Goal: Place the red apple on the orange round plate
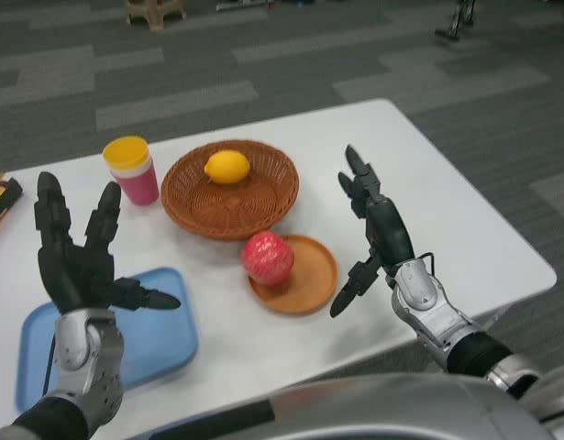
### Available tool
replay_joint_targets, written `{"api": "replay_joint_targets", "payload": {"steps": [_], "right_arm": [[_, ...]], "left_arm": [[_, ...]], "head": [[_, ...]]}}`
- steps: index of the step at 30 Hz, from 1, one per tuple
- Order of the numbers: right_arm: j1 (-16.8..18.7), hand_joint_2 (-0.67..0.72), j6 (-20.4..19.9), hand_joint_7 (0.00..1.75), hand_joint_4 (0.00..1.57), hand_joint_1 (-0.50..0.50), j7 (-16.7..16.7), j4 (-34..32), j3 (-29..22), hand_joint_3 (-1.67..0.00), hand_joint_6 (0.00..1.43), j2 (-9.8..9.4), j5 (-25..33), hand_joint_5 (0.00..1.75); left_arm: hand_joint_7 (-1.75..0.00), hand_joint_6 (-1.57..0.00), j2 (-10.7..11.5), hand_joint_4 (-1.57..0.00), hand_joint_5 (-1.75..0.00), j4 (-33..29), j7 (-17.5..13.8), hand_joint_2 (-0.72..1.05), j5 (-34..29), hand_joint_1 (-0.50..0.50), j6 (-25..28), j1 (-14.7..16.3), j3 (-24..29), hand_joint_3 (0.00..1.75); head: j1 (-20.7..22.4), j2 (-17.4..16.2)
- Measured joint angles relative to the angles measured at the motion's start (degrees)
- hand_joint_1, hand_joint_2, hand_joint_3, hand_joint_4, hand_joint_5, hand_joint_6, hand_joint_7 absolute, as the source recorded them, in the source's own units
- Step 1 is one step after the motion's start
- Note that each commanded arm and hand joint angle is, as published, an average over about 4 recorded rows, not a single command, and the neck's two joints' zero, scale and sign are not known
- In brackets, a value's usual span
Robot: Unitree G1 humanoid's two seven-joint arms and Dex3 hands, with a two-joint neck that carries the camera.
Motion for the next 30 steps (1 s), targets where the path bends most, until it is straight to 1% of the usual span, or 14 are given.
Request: {"api": "replay_joint_targets", "payload": {"steps": [5, 9, 10, 14, 18, 22, 24, 30], "right_arm": [[-1.88, 0.53, -1.65, 0.0, 0.0, -0.46, -0.21, -2.96, -4.0, 0.0, 0.0, 2.03, 0.23, 0.0], [-2.14, 0.53, -1.76, 0.0, 0.0, -0.46, -0.36, -3.59, -5.03, -0.02, 0.0, 2.51, 0.8, 0.0], [-2.15, 0.53, -1.84, 0.0, 0.0, -0.46, -0.42, -3.63, -5.07, 0.0, 0.0, 2.59, 0.94, 0.0], [-2.31, 0.53, -2.41, 0.0, 0.0, -0.46, -0.58, -3.77, -5.07, 0.0, 0.0, 3.09, 1.07, 0.0], [-2.7, 0.53, -2.81, 0.0, 0.0, -0.45, -0.61, -4.22, -5.07, 0.0, 0.0, 3.42, 1.12, 0.0], [-3.45, 0.53, -3.34, 0.0, 0.0, -0.46, -0.68, -4.73, -5.08, 0.0, 0.0, 3.45, 1.46, 0.0], [-3.57, 0.53, -3.45, 0.0, 0.0, -0.46, -0.75, -4.92, -5.1, 0.0, 0.0, 3.45, 1.79, 0.0], [-3.59, 0.53, -3.52, 0.0, 0.0, -0.45, -0.81, -5.03, -5.12, 0.0, 0.0, 3.45, 2.1, 0.0]], "left_arm": [[0.0, -0.01, 0.0, -0.67, 0.0, 0.0, 0.0, -0.55, 0.0, -0.48, 0.0, 0.0, 0.0, 0.09], [0.0, 0.0, 0.0, -0.67, 0.0, 0.0, 0.0, -0.55, 0.0, -0.48, 0.0, 0.0, 0.0, 0.09], [0.0, 0.0, 0.0, -0.67, 0.0, 0.0, 0.0, -0.55, 0.0, -0.48, 0.0, 0.0, 0.0, 0.09], [0.0, 0.0, 0.0, -0.67, 0.0, 0.0, 0.0, -0.55, 0.01, -0.48, 0.0, 0.0, 0.0, 0.09], [0.0, 0.0, 0.01, -0.67, 0.0, 0.0, 0.0, -0.55, 0.01, -0.48, 0.0, 0.0, 0.0, 0.09], [0.0, 0.0, 0.04, -0.67, 0.0, 0.0, 0.0, -0.55, 0.01, -0.48, 0.0, 0.0, 0.0, 0.09], [0.0, 0.0, 0.04, -0.67, 0.0, 0.0, 0.0, -0.55, 0.01, -0.47, 0.0, 0.0, 0.0, 0.09], [0.0, 0.0, 0.03, -0.67, 0.0, 0.0, 0.0, -0.55, 0.01, -0.48, 0.0, 0.0, 0.0, 0.09]], "head": [[-0.52, 2.73], [-1.22, 5.55], [-1.51, 6.68], [-2.1, 8.82], [-2.71, 11.87], [-2.65, 12.85], [-2.63, 12.98], [-2.63, 12.98]]}}
